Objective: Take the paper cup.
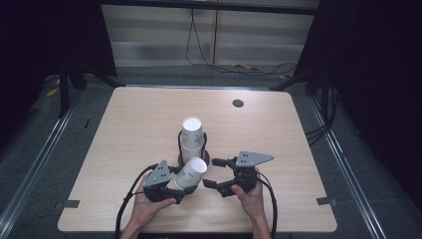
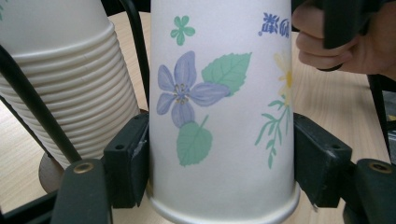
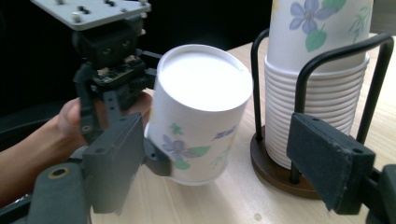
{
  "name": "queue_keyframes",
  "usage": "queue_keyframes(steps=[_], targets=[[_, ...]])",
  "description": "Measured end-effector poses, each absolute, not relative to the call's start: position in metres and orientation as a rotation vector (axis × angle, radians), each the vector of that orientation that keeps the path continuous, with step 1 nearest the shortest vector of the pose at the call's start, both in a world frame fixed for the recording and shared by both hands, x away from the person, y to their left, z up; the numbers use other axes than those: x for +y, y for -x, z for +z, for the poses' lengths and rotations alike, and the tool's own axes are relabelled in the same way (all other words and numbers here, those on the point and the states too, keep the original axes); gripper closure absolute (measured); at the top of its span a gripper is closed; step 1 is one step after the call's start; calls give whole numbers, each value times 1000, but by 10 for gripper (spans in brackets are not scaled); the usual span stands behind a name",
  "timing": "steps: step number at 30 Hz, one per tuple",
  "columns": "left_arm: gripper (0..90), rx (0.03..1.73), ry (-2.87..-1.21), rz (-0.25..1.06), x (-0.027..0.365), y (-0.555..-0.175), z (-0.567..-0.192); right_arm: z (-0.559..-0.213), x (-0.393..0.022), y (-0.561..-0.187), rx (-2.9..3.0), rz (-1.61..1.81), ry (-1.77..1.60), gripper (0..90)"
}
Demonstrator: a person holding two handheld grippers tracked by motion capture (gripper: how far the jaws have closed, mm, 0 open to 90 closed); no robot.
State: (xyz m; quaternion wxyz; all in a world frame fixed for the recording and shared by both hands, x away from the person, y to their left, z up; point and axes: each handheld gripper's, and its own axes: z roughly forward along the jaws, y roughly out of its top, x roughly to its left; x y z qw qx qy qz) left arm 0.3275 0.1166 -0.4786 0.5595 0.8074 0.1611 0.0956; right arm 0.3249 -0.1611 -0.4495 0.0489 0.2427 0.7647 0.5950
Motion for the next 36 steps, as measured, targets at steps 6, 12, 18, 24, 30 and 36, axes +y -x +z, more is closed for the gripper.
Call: queue_keyframes(steps=[6, 12, 18, 24, 30, 36], targets=[[296, 352, -1947, 251, 114, -332, -469, -450, -167, -323, 2354, 1760, -746, 191], [296, 336, -2018, 284, 115, -333, -466, -451, -168, -323, 2393, 1693, -747, 192], [298, 300, -2063, 290, 115, -334, -462, -452, -165, -324, 2432, 1629, -738, 191], [301, 285, -2119, 285, 114, -336, -463, -450, -164, -324, 2475, 1568, -716, 196], [299, 273, -2166, 290, 113, -338, -461, -448, -161, -326, 2515, 1510, -691, 209], [301, 261, -2192, 285, 113, -340, -459, -450, -159, -328, 2537, 1480, -688, 212]])
